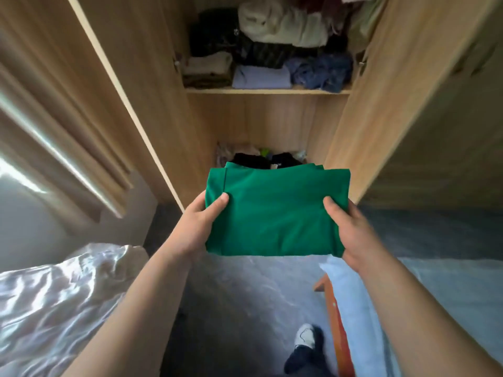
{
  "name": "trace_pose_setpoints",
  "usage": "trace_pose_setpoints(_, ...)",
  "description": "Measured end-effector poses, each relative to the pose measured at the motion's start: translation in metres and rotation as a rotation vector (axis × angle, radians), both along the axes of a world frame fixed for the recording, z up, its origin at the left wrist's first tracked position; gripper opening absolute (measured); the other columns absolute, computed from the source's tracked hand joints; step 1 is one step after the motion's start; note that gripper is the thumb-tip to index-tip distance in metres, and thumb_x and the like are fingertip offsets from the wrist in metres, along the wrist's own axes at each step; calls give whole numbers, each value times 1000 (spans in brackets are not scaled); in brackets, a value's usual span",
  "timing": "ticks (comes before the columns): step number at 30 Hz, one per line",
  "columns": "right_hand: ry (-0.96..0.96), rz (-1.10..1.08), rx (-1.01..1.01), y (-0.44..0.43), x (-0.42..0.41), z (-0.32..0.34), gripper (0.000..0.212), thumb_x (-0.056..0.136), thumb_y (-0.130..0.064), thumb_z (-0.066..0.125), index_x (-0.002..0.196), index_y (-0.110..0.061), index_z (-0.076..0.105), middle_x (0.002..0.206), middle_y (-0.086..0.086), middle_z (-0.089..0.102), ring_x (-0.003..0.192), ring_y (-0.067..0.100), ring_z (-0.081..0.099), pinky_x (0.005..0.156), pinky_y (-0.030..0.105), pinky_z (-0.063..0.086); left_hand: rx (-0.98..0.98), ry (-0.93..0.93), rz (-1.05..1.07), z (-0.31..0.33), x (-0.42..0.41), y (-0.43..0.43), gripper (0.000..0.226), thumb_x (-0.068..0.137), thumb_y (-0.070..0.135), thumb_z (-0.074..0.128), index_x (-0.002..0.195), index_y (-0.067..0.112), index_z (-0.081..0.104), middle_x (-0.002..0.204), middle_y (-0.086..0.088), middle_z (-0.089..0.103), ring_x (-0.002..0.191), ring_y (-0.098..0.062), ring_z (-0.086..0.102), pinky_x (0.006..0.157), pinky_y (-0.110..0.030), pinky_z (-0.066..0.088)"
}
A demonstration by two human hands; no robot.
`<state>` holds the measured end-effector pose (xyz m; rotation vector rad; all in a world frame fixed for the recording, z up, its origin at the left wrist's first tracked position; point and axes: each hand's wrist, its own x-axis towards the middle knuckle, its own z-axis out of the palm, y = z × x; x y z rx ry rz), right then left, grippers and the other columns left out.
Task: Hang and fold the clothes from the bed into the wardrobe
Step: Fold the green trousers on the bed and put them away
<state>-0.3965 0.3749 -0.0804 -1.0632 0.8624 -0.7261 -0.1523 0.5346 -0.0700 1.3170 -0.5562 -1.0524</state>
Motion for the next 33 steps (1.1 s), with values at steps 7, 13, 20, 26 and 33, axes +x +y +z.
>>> trace_pose_setpoints(7,-25,100,-93,-126,90,0,25,83,-43,69,107,-37,72,119,-4,72,109,16,68,85,35,58,-25,-50,144,5,67,-104,37,80,48,75,114,33,71,124,-1,71,116,-23,67,95,-40,55)
trace_pose_setpoints(13,70,113,-210,-260,152,9,24,83,-50,68,106,-42,69,113,-13,72,105,12,69,89,38,55,-30,-125,172,20,123,-234,30,85,42,71,113,31,71,122,-2,72,115,-24,67,96,-40,54)
trace_pose_setpoints(20,222,122,-397,-383,233,24,25,90,-50,62,106,-32,67,105,-18,71,101,7,66,93,37,53,-2,-172,276,35,192,-347,26,89,38,66,114,33,70,122,1,71,115,-23,67,104,-50,48)
trace_pose_setpoints(26,338,99,-464,-463,302,17,14,94,-48,58,103,-38,64,96,-27,68,90,-7,62,71,15,46,74,-196,232,27,268,-430,24,97,40,62,119,34,67,121,8,71,113,-16,67,103,-46,49)
trace_pose_setpoints(33,439,-38,-385,-554,390,-4,17,97,-39,58,107,-27,65,99,-14,68,90,6,66,72,21,52,123,-132,130,9,368,-554,31,100,31,59,129,22,62,121,-1,71,109,-23,69,95,-45,54)
